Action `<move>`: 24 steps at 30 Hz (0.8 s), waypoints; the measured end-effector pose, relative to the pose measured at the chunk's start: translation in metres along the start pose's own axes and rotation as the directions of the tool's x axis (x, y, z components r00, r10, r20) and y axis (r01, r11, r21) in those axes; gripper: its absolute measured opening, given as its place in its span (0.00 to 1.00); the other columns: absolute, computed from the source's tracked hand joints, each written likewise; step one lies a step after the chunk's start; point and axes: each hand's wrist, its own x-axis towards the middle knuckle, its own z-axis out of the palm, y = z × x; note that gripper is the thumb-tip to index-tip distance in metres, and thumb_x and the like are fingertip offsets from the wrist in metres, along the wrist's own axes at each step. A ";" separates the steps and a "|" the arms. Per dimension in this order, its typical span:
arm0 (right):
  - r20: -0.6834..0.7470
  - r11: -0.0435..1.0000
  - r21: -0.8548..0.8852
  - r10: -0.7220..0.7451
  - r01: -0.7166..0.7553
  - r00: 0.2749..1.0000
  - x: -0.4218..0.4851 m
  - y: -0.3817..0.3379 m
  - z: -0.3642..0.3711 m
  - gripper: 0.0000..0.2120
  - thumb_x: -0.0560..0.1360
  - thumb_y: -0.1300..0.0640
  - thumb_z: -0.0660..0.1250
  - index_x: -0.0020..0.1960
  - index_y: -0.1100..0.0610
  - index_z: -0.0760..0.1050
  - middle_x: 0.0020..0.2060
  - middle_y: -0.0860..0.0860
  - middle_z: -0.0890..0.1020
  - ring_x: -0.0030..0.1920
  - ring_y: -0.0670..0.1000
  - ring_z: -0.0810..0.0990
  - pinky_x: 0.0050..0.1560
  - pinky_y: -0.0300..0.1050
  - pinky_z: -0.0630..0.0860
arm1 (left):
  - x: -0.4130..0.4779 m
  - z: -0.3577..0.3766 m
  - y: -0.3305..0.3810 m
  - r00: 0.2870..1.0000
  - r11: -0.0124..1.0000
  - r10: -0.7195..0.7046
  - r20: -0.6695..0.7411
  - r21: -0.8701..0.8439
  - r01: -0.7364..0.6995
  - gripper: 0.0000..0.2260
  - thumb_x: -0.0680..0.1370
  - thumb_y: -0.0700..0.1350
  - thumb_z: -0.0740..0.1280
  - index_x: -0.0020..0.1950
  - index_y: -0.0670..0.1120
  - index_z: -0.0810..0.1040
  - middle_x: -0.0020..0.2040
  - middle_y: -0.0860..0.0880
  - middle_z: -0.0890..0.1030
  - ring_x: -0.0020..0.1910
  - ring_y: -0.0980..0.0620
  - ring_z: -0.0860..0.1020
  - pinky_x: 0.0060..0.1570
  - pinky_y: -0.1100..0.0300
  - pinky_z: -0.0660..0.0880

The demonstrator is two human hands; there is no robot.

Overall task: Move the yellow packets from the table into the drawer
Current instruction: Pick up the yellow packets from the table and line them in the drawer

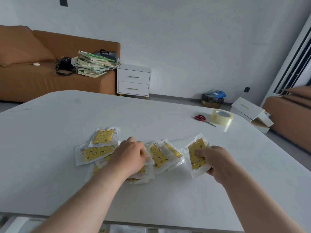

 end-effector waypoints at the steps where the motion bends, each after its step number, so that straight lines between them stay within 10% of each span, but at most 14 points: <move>1: 0.002 1.000 0.020 0.001 -0.001 1.000 0.000 0.000 0.001 0.04 0.74 0.66 0.70 0.46 0.60 0.75 0.43 0.58 0.82 0.42 0.57 0.81 0.36 0.46 0.77 | 0.000 -0.002 0.000 1.000 1.000 -0.001 0.026 -0.012 0.002 0.07 0.76 0.54 0.67 0.45 0.52 0.76 0.48 0.54 0.72 0.47 0.53 0.74 0.43 0.60 0.71; 6: 0.016 0.991 0.131 -0.028 0.025 0.999 -0.002 -0.003 0.003 0.05 0.74 0.67 0.70 0.45 0.59 0.76 0.43 0.57 0.82 0.41 0.56 0.82 0.39 0.47 0.78 | 0.001 -0.009 -0.002 0.986 0.999 -0.015 0.168 -0.045 0.023 0.13 0.75 0.51 0.68 0.58 0.54 0.74 0.55 0.58 0.73 0.52 0.55 0.74 0.47 0.63 0.69; 10: 0.087 0.995 0.098 -0.011 0.002 0.996 -0.007 -0.002 0.011 0.06 0.72 0.66 0.72 0.48 0.59 0.79 0.43 0.57 0.85 0.44 0.57 0.84 0.43 0.49 0.80 | 0.000 -0.013 -0.002 0.977 0.990 -0.040 0.210 -0.124 0.067 0.11 0.72 0.43 0.65 0.51 0.57 0.77 0.51 0.58 0.75 0.49 0.56 0.75 0.45 0.63 0.72; 14: 0.125 1.000 0.015 -0.023 0.021 0.992 -0.010 0.000 0.024 0.06 0.71 0.65 0.73 0.47 0.59 0.79 0.43 0.57 0.85 0.43 0.57 0.84 0.39 0.47 0.80 | -0.001 -0.012 0.000 0.993 0.998 -0.047 0.110 0.035 0.043 0.14 0.75 0.54 0.67 0.58 0.52 0.76 0.59 0.53 0.75 0.56 0.51 0.75 0.52 0.58 0.73; 19: 0.074 0.966 -0.244 -0.065 0.082 0.995 -0.008 0.006 0.040 0.07 0.69 0.62 0.75 0.45 0.61 0.79 0.43 0.60 0.85 0.43 0.58 0.84 0.48 0.49 0.81 | 0.000 -0.010 0.005 0.987 0.955 -0.140 0.074 0.273 0.115 0.21 0.76 0.64 0.59 0.54 0.48 0.74 0.56 0.47 0.76 0.56 0.45 0.74 0.52 0.53 0.72; 24: 0.061 0.802 -0.589 -0.082 0.102 0.995 -0.015 0.005 0.046 0.11 0.69 0.53 0.72 0.43 0.59 0.74 0.36 0.53 0.77 0.36 0.53 0.76 0.36 0.42 0.70 | 0.000 -0.008 0.007 0.985 0.952 -0.161 0.063 0.272 0.138 0.18 0.74 0.64 0.61 0.49 0.51 0.69 0.52 0.49 0.77 0.52 0.45 0.76 0.50 0.53 0.70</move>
